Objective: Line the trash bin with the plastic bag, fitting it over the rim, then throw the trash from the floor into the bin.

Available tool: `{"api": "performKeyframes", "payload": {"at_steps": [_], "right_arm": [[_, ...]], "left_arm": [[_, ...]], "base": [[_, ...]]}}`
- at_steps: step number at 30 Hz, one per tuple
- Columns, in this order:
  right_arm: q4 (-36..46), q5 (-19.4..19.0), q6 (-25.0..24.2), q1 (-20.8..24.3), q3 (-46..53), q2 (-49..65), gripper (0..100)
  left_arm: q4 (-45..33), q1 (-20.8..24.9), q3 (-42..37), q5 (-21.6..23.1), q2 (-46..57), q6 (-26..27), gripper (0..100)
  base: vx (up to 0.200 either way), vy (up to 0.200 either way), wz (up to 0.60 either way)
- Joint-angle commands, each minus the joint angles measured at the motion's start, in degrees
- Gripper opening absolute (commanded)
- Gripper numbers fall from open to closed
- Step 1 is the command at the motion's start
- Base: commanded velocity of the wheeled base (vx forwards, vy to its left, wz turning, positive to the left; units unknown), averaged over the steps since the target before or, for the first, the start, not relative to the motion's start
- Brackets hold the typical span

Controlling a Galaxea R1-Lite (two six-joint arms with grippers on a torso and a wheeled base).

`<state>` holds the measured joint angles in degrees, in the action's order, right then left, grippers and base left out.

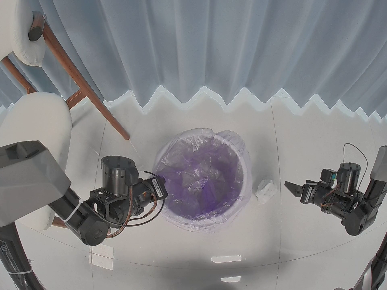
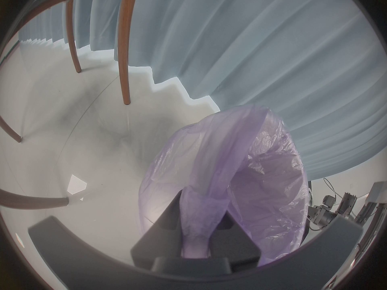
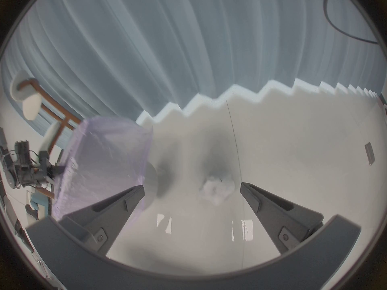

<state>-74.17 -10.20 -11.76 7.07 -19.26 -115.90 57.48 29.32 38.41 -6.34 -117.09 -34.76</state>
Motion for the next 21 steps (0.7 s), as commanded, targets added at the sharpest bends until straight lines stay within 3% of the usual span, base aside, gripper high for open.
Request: {"api": "performKeyframes", "payload": {"at_steps": [1,2,4,11,19,20,21], "right_arm": [[17.13,2.03,1.92,-0.74,-12.99,-4.25,100],[17.74,2.12,2.01,-0.74,-13.35,-4.34,100],[27.41,2.29,2.62,-0.74,-20.55,-5.48,100],[42.53,4.93,5.52,0.05,-33.56,-10.31,100],[47.54,5.98,5.44,2.69,-42.35,-16.64,100],[47.89,7.22,5.52,3.04,-44.55,-18.66,100],[47.98,7.3,5.52,3.04,-44.64,-18.75,100]], "left_arm": [[0.09,-0.58,4.21,-1.75,-6.92,3.2,0],[0.09,-0.58,4.3,-1.83,-7.01,3.29,0],[0.0,-0.67,6.24,-2.54,-9.03,4.61,0],[-0.09,-0.58,10.81,-3.86,-13.6,5.58,0],[0.09,-1.11,11.77,-4.3,-15.54,5.58,0],[0.09,-1.11,11.77,-4.38,-15.71,5.66,100],[0.09,-1.11,11.77,-4.38,-15.71,5.58,100]], "base": [[0.0,0.0,0.0],[0.0,0.0,0.0],[0.0,0.0,0.0],[0.0,0.0,0.0],[0.0,0.0,0.0],[0.0,0.0,0.0],[0.0,0.0,0.0]]}}
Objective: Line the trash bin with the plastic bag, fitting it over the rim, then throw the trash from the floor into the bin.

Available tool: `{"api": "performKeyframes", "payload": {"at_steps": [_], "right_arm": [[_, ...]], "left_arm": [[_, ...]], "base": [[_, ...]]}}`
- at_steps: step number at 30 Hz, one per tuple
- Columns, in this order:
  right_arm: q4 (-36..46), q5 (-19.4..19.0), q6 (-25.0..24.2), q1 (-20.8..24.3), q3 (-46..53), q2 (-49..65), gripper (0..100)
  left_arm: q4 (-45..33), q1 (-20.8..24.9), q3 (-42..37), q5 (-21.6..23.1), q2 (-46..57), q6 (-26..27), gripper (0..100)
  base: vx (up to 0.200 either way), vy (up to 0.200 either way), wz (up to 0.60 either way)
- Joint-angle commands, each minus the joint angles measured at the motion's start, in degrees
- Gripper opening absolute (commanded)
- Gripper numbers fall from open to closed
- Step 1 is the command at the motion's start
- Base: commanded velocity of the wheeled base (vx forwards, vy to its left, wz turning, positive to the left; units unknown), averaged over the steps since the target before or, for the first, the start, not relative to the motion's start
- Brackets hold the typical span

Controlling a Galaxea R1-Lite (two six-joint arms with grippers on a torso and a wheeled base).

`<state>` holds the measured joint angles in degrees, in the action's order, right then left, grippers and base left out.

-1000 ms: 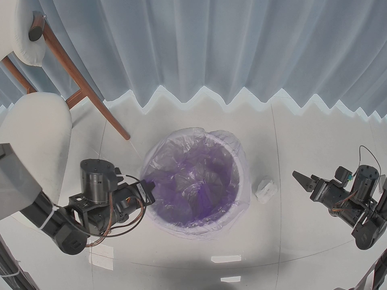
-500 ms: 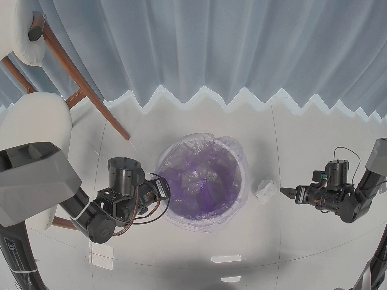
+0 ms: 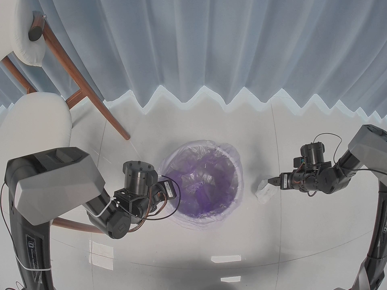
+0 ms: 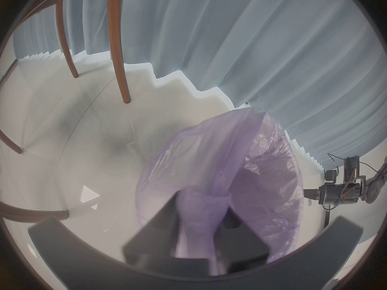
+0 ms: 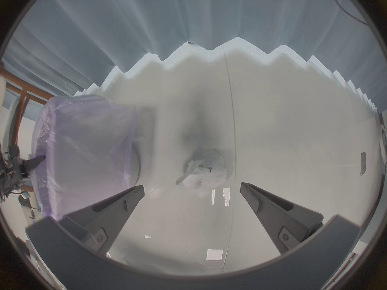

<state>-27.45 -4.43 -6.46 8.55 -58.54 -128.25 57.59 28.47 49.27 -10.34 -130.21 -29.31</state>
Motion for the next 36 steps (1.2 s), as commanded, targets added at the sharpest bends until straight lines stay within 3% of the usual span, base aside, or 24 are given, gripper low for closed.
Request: {"api": "performKeyframes", "payload": {"at_steps": [1,12,20,25,36], "right_arm": [[1.79,1.96,0.22,1.91,-6.59,-7.19,100],[8.03,3.37,0.31,2.97,-13.97,-11.59,100],[10.67,4.25,0.22,2.53,-19.77,-15.19,100],[16.12,5.3,-0.04,2.35,-23.37,-16.95,100],[21.04,6.18,-0.22,1.65,-31.9,-22.05,100]], "left_arm": [[0.07,-0.25,1.17,-0.39,-2.77,0.13,100],[2.53,0.28,0.82,-0.91,0.48,-0.05,100],[2.97,0.8,-9.99,-0.12,12.96,-0.23,100],[10.18,-0.78,-18.25,1.46,19.9,-0.14,100],[16.33,-5.44,-25.02,1.46,29.4,0.04,100]], "base": [[0.0,0.0,0.0],[0.0,0.0,0.0],[0.0,0.0,0.0],[0.0,0.0,0.0],[0.0,0.0,0.0]]}}
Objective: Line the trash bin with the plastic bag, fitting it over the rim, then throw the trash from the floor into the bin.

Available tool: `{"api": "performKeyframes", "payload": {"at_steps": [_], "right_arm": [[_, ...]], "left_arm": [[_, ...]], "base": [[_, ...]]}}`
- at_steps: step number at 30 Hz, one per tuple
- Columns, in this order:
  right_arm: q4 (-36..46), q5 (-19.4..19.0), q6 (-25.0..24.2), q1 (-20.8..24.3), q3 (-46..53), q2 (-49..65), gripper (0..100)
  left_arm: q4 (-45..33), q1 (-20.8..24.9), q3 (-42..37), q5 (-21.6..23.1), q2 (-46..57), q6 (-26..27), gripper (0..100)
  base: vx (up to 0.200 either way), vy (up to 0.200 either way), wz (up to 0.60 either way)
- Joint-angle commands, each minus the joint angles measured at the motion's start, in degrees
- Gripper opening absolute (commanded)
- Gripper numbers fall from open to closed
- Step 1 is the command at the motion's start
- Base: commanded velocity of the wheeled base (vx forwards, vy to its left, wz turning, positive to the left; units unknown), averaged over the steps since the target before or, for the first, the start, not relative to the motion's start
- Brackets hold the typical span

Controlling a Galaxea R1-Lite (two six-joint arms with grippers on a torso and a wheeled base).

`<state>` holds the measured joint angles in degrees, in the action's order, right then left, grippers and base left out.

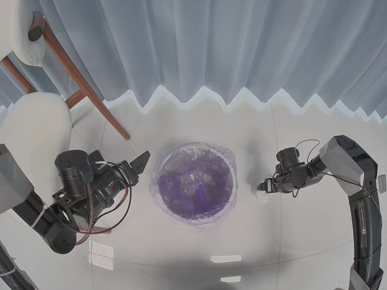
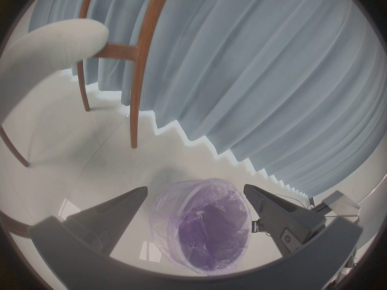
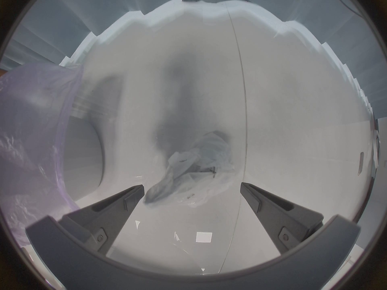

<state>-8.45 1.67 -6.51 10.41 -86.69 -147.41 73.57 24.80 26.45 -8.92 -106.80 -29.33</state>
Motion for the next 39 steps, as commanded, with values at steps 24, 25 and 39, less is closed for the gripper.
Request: {"api": "performKeyframes", "payload": {"at_steps": [24,25,39], "right_arm": [[0.19,-0.35,-13.27,-2.15,13.83,23.22,0],[0.01,-0.35,-13.62,-2.15,14.97,24.71,0],[-23.98,-10.46,-1.4,17.63,62.25,78.33,0]], "left_arm": [[3.6,-13.63,-14.15,3.74,24.62,5.69,100],[3.6,-13.46,-14.76,4.09,25.06,5.86,100],[4.48,-16.71,-26.45,8.22,41.85,12.46,100]], "base": [[0.0,0.0,0.0],[0.0,0.0,0.0],[0.0,0.0,0.0]]}}
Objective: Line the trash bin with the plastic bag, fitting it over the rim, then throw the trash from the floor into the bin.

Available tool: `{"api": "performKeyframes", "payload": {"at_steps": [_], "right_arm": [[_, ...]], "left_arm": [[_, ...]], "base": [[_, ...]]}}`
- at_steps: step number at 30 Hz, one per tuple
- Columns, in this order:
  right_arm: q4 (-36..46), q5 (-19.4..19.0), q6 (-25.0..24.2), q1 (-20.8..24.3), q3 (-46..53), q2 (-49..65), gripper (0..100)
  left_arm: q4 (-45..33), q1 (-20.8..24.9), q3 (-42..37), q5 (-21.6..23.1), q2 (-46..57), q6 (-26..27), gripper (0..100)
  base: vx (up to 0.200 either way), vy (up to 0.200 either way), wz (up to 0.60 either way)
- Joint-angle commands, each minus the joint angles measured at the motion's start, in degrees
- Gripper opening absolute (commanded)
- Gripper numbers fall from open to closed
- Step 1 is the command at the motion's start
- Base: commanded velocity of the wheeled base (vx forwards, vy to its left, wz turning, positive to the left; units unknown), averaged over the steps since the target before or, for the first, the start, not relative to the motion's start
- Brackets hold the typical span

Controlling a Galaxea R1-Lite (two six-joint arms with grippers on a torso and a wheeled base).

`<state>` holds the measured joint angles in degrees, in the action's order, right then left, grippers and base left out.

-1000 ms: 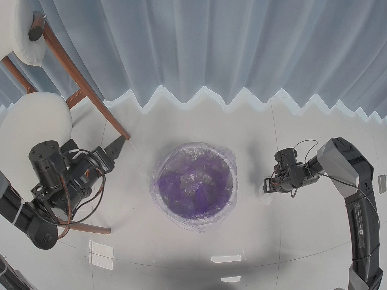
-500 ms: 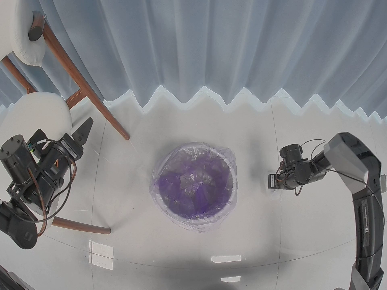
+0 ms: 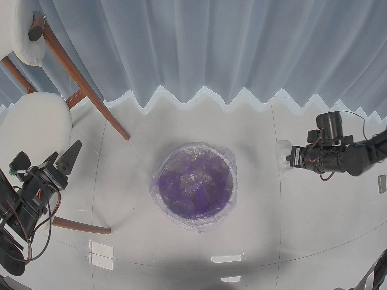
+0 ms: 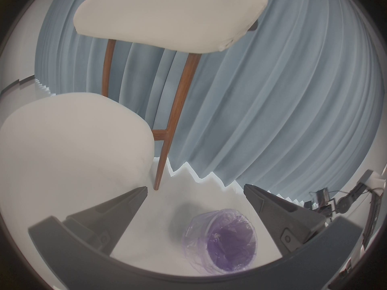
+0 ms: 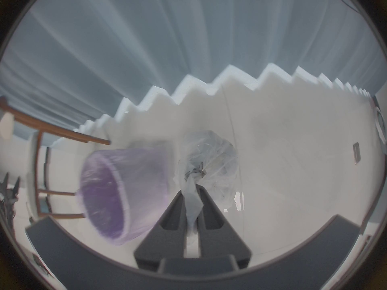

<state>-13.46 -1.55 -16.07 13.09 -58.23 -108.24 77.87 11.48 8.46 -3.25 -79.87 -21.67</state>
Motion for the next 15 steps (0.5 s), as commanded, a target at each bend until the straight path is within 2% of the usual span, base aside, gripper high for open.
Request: {"api": "performKeyframes", "payload": {"at_steps": [1,2,5,10,15], "right_arm": [[-19.68,-7.5,8.95,15.56,34.5,39.16,0],[-23.02,-8.38,13.25,17.84,37.49,38.63,0],[-25.21,-8.56,17.3,20.66,38.72,35.2,0],[-28.47,-8.47,19.23,23.47,34.94,26.68,0],[-37.78,-8.38,19.32,25.93,33.1,14.02,0]], "left_arm": [[0.09,-3.66,-8.46,2.55,15.1,5.15,100],[-0.35,-5.07,-8.46,2.73,16.68,6.47,100],[-0.71,-6.83,-8.46,2.9,18.7,7.26,100],[-2.29,-7.53,-8.46,2.82,21.69,8.75,100],[-3.43,-8.41,-8.46,5.19,28.11,14.38,100]], "base": [[0.0,0.0,0.0],[0.0,0.0,0.0],[0.0,0.0,0.0],[0.0,0.0,0.0],[0.0,0.0,0.0]]}}
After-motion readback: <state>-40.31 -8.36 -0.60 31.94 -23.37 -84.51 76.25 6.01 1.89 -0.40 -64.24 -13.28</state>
